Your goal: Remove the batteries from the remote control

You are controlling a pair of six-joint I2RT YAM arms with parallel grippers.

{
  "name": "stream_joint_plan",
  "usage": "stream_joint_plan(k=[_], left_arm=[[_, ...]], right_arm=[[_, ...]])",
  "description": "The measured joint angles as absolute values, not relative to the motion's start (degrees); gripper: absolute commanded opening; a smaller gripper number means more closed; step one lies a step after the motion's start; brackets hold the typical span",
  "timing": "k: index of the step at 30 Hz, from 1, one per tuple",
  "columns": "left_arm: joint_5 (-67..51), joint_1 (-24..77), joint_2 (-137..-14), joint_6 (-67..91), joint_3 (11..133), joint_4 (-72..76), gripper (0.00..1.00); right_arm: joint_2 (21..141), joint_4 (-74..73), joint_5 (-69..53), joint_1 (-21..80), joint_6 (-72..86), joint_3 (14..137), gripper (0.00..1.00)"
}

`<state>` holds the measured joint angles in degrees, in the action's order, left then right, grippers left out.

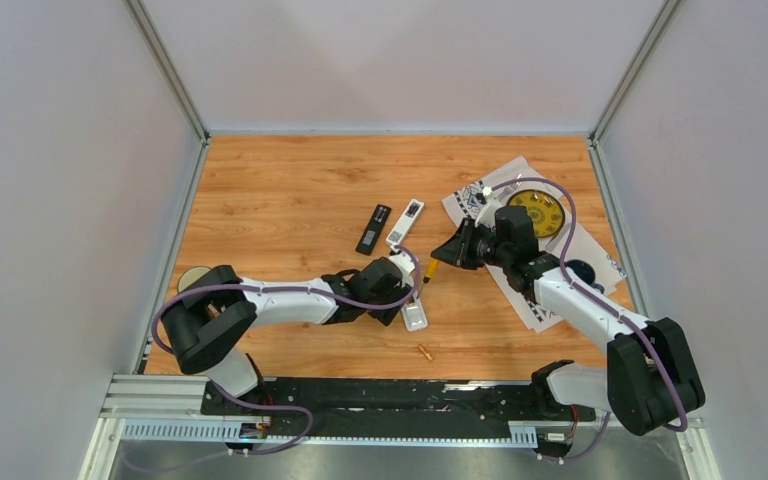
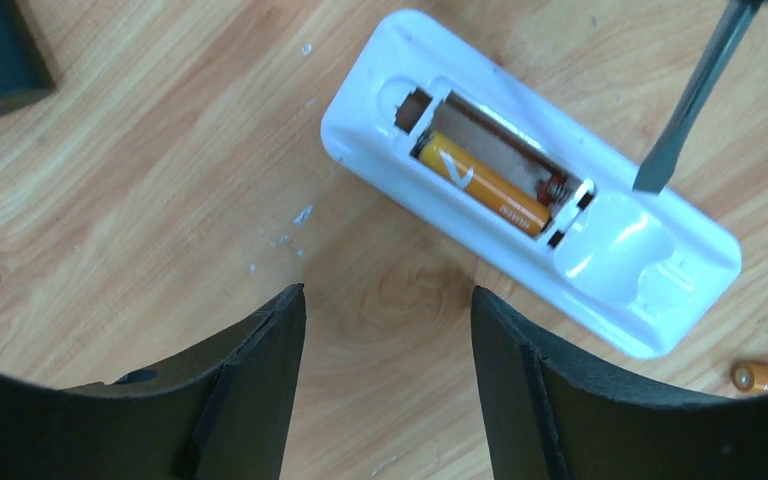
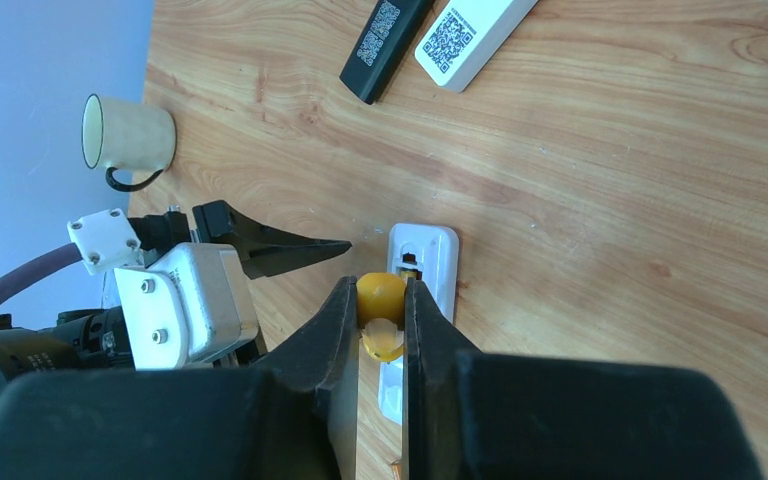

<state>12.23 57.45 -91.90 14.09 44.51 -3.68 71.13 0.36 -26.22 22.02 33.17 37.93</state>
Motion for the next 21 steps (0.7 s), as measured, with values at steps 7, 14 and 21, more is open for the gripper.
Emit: stream_joint_plan(k=[7,14,21], left_arm=[[8.8,57.3,-86.2,16.0,39.5,-3.7,0.58],[0.8,56.6,-83.3,19.8,34.0,3.2,0.43],[-7.8,52.9,-85.3,24.8,31.6,12.6,0.4]], right_arm=[[71.1,0.3,-26.2,22.0,33.2,37.9,0.0],[71.1,0.3,-26.0,22.0,33.2,37.9,0.0],[72.1,1.4,-26.1,21.9,33.8,37.9,0.0]])
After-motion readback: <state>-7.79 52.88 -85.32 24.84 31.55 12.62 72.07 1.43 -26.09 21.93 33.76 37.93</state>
